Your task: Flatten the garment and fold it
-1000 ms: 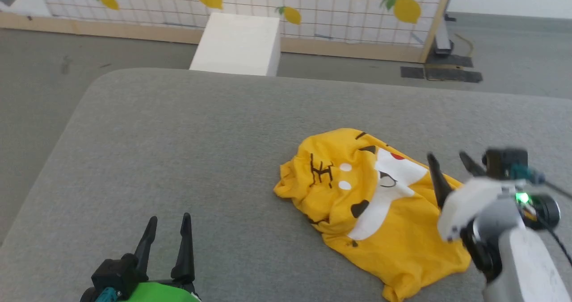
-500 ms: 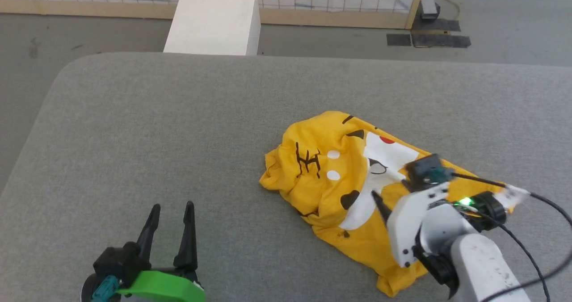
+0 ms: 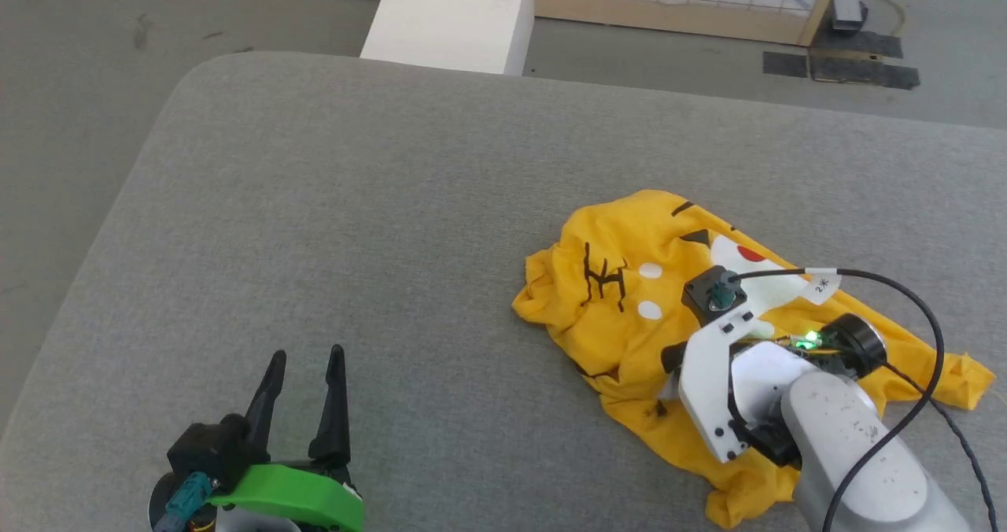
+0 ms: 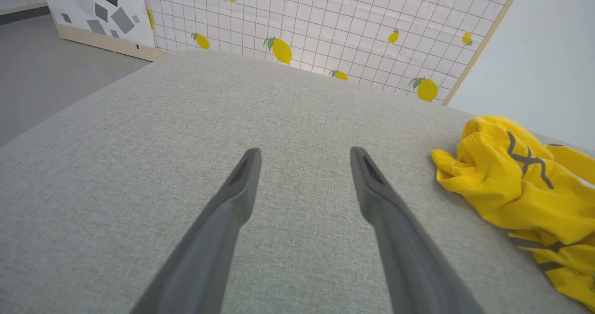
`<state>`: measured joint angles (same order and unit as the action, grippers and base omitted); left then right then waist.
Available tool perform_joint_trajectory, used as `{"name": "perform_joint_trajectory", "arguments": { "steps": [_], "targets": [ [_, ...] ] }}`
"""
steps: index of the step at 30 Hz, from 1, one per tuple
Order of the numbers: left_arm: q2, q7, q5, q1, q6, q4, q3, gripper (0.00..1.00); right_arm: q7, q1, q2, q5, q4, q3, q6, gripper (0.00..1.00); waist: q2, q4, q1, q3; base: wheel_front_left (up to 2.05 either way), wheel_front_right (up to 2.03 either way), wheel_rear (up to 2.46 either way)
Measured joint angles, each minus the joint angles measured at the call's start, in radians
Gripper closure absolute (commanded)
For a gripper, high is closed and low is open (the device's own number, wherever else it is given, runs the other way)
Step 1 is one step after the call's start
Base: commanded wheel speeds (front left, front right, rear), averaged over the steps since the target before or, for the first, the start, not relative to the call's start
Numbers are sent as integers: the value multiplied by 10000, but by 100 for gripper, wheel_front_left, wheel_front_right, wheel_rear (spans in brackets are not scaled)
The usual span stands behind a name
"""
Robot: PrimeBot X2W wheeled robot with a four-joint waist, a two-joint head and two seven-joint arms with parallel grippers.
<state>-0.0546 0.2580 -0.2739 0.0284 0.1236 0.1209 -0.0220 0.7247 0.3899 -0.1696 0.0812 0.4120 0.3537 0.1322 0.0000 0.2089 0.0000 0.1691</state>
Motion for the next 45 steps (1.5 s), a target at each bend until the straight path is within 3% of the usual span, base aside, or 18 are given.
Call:
{"name": "perform_joint_trajectory", "arguments": {
  "steps": [1,2,7,13,16,21,26,27,28,29,30,36,45],
  "targets": [
    [0,0,-2,-10,0,4,-4,0,-105,105,-42,15,88,65,0,98,0,60,0,20,0,0,0],
    [0,0,-2,-13,0,4,8,0,-232,169,-40,65,153,46,0,100,0,95,0,37,0,0,0],
    [0,0,8,-11,0,-33,159,0,-1154,369,215,481,125,-581,0,100,0,-16,0,56,0,0,0],
    [6,0,84,40,0,-100,196,0,-1783,135,291,859,-1233,-2694,0,100,0,-475,0,-138,0,0,0],
    [8,0,102,122,0,-132,234,0,-1551,-887,182,861,-2155,-3923,0,94,0,-739,0,-256,0,0,0],
    [10,0,102,174,0,-150,219,0,-1005,-3449,491,704,-3618,-5881,0,96,0,-1137,0,-325,0,0,0],
    [-21,0,100,171,0,-123,224,0,-1049,-5236,1032,585,-4073,-6713,0,98,0,-1294,0,-196,0,0,0],
    [-40,0,100,171,0,-105,219,0,-1172,-5372,1085,604,-4077,-6684,0,95,0,-1332,0,-175,0,0,0],
    [-65,0,98,172,0,-90,219,0,-1281,-5395,1108,627,-4052,-6604,0,81,0,-1371,0,-162,0,0,0],
    [-81,0,98,172,0,-81,226,0,-1375,-5393,1106,669,-4004,-6510,-4,53,0,-1405,0,-155,0,0,0],
    [-96,0,98,172,0,-67,232,0,-1540,-5379,1104,825,-3914,-6418,-6,0,0,-1444,0,-154,0,0,0],
    [-98,0,100,175,2,-31,203,0,-2470,-5009,1172,1415,-3697,-5908,-4,0,0,-1571,0,-366,0,0,0],
    [-92,0,115,318,2,-265,130,0,-4991,-4459,1193,1592,-4826,-5954,-4,0,0,-1632,0,-720,0,0,0]
  ]
}}
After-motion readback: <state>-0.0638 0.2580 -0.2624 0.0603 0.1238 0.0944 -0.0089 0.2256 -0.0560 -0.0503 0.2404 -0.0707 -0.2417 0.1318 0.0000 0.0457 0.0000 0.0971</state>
